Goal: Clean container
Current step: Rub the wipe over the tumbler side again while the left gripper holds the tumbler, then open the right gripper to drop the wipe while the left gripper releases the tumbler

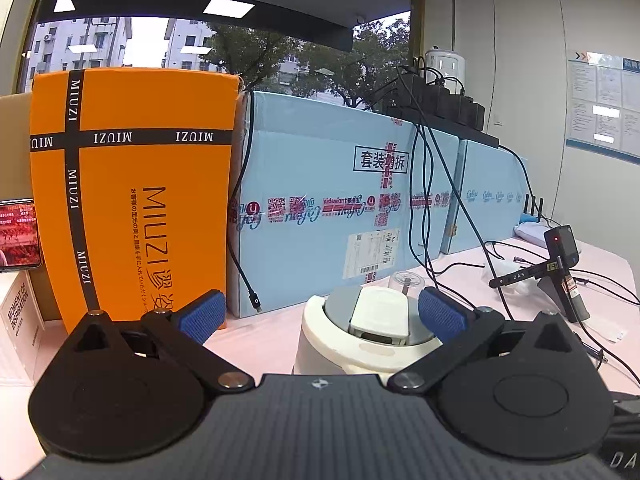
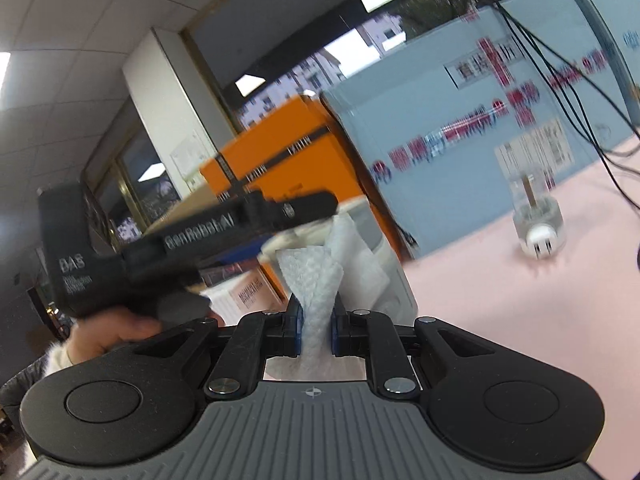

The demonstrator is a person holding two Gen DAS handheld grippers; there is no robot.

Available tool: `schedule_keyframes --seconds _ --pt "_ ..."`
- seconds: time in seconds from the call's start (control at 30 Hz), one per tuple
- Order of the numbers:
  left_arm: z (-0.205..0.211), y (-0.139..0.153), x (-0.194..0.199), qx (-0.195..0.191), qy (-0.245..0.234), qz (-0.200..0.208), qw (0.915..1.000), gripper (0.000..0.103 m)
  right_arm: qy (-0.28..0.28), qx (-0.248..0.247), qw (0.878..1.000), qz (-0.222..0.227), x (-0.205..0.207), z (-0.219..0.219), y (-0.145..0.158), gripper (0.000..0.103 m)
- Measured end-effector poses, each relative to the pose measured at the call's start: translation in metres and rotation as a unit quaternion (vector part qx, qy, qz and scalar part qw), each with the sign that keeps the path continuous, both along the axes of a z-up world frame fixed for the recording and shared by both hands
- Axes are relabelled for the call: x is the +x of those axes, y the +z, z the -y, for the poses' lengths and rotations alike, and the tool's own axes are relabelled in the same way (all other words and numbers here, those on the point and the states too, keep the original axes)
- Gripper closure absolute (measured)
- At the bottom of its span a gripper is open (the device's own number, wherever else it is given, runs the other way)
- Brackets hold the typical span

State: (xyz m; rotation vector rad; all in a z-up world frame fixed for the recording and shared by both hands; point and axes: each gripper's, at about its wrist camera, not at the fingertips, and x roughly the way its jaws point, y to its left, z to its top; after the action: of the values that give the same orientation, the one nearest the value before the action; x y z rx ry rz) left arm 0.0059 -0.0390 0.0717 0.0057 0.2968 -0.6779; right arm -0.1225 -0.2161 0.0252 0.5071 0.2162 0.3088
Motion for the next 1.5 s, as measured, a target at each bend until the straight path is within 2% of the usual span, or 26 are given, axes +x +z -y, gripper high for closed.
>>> schedule_keyframes --seconds 0.13,0.63,0.87,1.0,1.27,1.5 --pt "-0.001 0.0 0.0 -0.002 0.001 -0.001 1.0 0.0 0.0 0.003 1.0 0.003 0.002 0.003 0.001 0.09" --pt "0.0 -0.001 0.001 -0.003 0.001 0.0 1.0 0.0 -0.005 -0.005 0.999 -0.044 0.011 0.006 -0.019 0.09" --pt "0.0 0.0 0.0 -0.002 0.001 0.001 1.0 0.0 -0.015 -0.01 1.0 0.0 0.002 0.005 0.001 0.09" --pt "0.0 0.0 0.001 -0.004 0.003 0.0 1.0 0.0 -0.016 -0.014 1.0 0.0 0.003 0.005 0.002 0.09" --pt "-0.001 -0.001 0.003 -0.008 -0.002 -0.006 1.0 0.0 -0.009 -0.017 1.0 -0.021 0.006 0.006 -0.012 0.09" --pt "-0.005 -0.002 0.006 -0.016 -0.011 -0.016 0.9997 0.0 0.005 -0.081 0.994 -0.075 0.011 -0.003 -0.022 0.09"
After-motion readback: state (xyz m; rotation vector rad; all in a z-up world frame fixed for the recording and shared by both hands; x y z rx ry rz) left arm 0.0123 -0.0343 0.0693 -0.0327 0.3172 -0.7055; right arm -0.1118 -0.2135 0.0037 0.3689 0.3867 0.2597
